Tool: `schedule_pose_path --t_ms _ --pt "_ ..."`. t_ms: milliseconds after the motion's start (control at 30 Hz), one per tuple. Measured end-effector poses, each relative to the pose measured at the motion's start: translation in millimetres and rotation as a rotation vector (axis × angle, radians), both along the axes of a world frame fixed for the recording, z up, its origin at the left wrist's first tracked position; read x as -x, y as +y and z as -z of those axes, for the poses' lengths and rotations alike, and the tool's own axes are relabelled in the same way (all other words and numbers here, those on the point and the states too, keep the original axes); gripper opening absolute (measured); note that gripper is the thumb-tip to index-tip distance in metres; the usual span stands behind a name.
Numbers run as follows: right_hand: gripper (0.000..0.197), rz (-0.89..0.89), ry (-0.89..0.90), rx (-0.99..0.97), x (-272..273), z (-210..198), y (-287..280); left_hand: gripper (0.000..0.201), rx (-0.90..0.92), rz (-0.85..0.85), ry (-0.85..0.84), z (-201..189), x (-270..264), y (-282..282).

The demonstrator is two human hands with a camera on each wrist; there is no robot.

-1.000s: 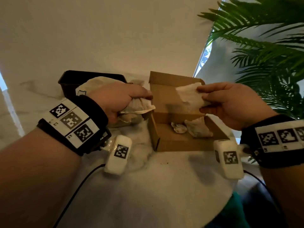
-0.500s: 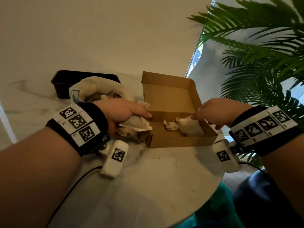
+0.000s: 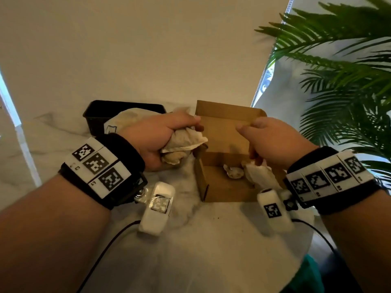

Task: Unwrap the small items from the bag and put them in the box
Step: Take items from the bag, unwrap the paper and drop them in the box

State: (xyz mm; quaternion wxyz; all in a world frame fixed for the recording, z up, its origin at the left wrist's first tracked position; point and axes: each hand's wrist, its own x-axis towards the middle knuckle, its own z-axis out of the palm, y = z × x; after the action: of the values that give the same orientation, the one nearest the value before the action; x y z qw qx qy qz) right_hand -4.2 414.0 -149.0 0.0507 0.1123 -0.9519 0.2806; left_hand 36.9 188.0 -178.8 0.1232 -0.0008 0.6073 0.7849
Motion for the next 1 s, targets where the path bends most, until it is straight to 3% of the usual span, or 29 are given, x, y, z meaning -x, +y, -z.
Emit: schedule_pose_path --t_ms 100,200,300,367,567,700,867,1000 --pt "0.040 -0.128 0.041 0.068 2.9 2.7 -29.9 0.033 -0.072 -0.084 0.040 -2.5 1.5 -2.1" --pt "0.037 -0.189 -0.066 0.444 4.0 9.1 -54.5 0.046 -0.095 -0.138 0.048 -2.2 6.1 -3.7" --pt "0.032 -0.276 -0.172 0.751 0.1 20.6 -66.3 0.063 -0.147 -0.087 0.017 0.3 9.8 -2.4" --pt "0.029 -0.332 -0.207 0.794 -2.7 31.4 -67.7 0.075 -0.176 -0.049 0.006 2.6 12.8 0.6" --pt "0.019 -0.375 -0.278 0.876 1.8 50.1 -56.5 0.085 -0.171 -0.068 0.016 6.1 15.4 9.5" --pt "0.006 -0.381 -0.285 0.973 0.2 51.0 -53.2 0.082 -0.183 -0.118 0.033 7.5 15.7 10.6" --pt "0.007 -0.369 -0.366 1.175 1.1 49.8 -52.7 0.067 -0.150 -0.073 0.075 8.4 12.9 12.5" --pt "0.009 -0.327 -0.337 1.289 1.5 48.0 -53.3 0.054 -0.131 -0.140 0.138 8.8 11.2 7.6"
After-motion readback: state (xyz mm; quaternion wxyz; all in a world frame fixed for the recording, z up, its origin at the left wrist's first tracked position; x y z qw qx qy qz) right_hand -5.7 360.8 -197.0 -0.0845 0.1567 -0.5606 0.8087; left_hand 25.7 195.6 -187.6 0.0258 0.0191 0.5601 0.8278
